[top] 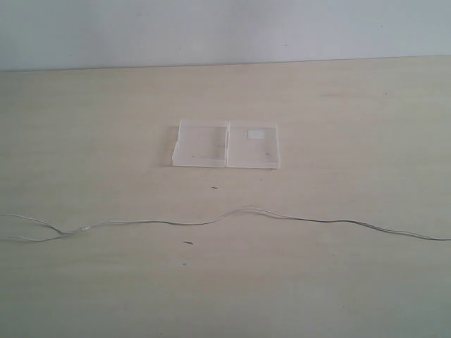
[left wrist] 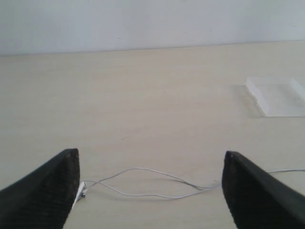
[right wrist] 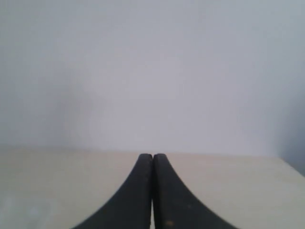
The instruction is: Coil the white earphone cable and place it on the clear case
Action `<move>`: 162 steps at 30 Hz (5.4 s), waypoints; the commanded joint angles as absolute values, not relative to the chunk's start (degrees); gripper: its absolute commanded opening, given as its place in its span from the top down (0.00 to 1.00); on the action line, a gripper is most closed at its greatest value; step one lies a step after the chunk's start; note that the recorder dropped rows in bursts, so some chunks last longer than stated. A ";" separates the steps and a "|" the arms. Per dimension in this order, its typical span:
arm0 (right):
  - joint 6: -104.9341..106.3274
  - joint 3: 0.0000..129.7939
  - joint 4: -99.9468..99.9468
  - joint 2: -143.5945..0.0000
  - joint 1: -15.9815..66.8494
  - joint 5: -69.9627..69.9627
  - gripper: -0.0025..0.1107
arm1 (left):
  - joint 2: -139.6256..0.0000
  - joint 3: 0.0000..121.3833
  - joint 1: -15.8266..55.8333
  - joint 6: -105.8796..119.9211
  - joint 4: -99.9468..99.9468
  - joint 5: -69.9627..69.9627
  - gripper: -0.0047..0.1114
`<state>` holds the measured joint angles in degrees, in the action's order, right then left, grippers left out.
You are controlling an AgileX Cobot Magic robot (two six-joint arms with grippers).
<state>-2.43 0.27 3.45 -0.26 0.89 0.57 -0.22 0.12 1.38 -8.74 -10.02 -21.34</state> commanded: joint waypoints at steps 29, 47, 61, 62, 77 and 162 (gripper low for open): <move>-10.66 43.99 1.75 -51.97 0.67 -4.96 0.98 | 0.00 0.00 1.34 -9.01 -9.92 -21.08 0.29; 43.76 85.52 -22.03 -99.48 10.16 69.96 0.98 | 0.00 0.00 1.34 -9.01 -9.92 -21.08 0.29; 49.37 85.52 -13.55 -114.01 30.31 69.96 0.76 | 0.00 0.00 1.34 -9.01 -9.92 -21.08 0.29; 49.37 85.52 -12.45 -115.15 31.03 69.96 0.73 | 0.00 0.00 1.34 -9.01 -9.92 -21.08 0.29; 49.33 84.77 -7.48 -121.45 34.57 60.65 0.46 | 0.00 0.00 1.34 -9.01 -9.92 -21.08 0.29; 44.28 78.14 -4.75 -121.45 34.67 53.38 0.98 | 0.00 0.00 5.18 -9.01 -9.92 -21.08 0.29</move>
